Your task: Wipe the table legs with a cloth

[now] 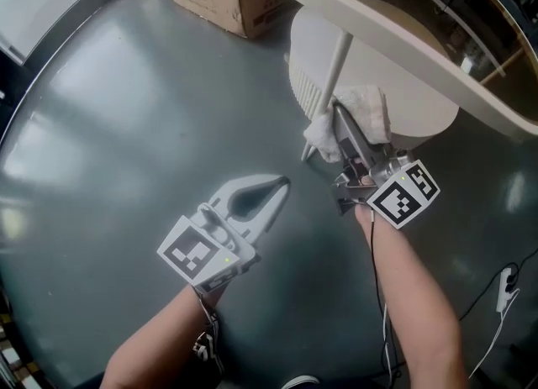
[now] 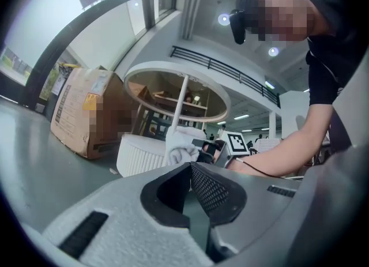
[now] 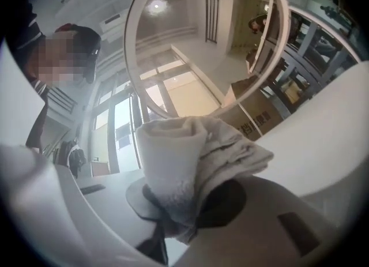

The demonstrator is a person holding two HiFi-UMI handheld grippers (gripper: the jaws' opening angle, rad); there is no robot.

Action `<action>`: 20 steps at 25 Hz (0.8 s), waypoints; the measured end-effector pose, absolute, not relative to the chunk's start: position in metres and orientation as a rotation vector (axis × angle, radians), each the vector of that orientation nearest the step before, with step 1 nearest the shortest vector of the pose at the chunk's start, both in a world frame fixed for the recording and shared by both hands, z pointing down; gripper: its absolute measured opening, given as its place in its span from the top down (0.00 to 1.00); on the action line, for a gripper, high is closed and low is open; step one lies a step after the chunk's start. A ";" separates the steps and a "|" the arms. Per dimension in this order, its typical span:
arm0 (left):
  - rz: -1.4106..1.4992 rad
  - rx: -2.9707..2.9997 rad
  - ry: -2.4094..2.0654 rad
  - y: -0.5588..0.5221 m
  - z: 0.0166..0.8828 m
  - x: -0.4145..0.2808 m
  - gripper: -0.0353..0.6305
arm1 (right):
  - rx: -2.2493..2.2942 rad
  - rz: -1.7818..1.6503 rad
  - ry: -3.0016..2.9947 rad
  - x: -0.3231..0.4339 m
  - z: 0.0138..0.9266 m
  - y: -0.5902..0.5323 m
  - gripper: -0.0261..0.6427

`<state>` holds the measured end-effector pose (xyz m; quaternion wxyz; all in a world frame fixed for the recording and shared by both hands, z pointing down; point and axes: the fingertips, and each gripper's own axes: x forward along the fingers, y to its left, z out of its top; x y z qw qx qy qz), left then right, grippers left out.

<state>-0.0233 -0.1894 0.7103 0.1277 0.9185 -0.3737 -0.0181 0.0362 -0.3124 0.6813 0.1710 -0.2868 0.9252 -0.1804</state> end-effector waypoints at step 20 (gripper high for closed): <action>0.019 2.640 -1.084 -0.178 0.750 -0.048 0.94 | -1.156 -0.747 3.148 0.033 0.881 -0.306 0.86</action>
